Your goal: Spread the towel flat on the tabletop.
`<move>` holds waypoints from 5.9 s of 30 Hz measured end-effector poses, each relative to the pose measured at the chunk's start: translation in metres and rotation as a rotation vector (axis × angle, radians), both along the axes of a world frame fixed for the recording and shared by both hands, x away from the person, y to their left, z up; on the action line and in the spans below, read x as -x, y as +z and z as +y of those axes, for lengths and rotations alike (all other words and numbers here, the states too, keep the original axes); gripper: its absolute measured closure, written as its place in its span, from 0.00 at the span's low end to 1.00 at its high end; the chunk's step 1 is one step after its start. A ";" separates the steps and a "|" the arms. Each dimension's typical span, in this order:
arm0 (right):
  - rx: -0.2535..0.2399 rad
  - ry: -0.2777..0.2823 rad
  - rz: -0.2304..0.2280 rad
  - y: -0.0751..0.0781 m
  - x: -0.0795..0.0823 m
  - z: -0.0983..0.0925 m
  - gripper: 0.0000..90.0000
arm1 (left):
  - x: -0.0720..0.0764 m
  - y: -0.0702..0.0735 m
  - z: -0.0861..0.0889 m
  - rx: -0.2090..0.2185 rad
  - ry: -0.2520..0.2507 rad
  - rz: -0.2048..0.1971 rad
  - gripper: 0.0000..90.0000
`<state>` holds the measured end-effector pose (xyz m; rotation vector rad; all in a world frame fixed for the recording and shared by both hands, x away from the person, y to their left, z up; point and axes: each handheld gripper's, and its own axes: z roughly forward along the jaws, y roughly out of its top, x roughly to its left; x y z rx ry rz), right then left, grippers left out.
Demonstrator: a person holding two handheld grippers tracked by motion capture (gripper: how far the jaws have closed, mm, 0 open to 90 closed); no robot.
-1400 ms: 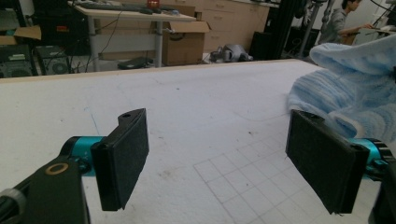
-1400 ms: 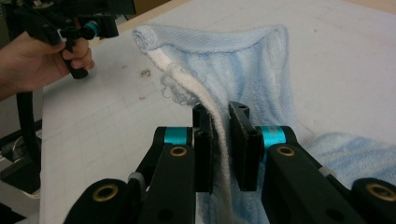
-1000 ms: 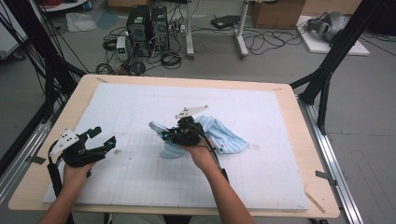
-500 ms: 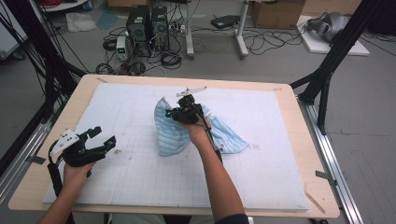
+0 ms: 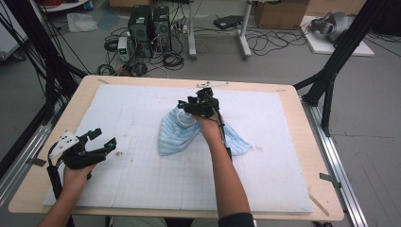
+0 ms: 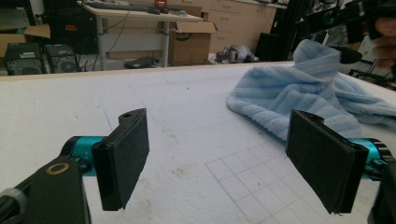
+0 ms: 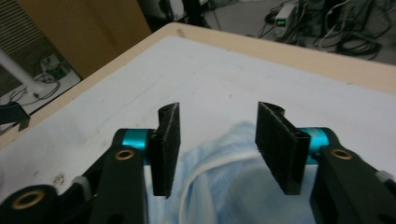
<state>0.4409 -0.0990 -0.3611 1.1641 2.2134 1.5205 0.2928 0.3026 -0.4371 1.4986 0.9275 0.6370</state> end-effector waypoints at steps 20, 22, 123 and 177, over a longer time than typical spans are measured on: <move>0.205 -0.124 0.069 -0.040 0.031 -0.096 0.43 | -0.001 -0.001 -0.004 -0.005 -0.003 0.007 0.25; 0.238 -0.110 0.081 -0.043 0.031 -0.094 0.43 | -0.001 -0.002 -0.004 -0.007 -0.004 0.007 0.25; 0.547 -0.175 -0.018 -0.016 0.032 -0.058 0.95 | -0.004 -0.003 -0.002 -0.001 0.004 0.013 0.25; 0.190 -0.082 0.057 -0.048 0.115 -0.165 0.32 | -0.096 -0.011 -0.192 -0.265 -0.359 0.244 0.65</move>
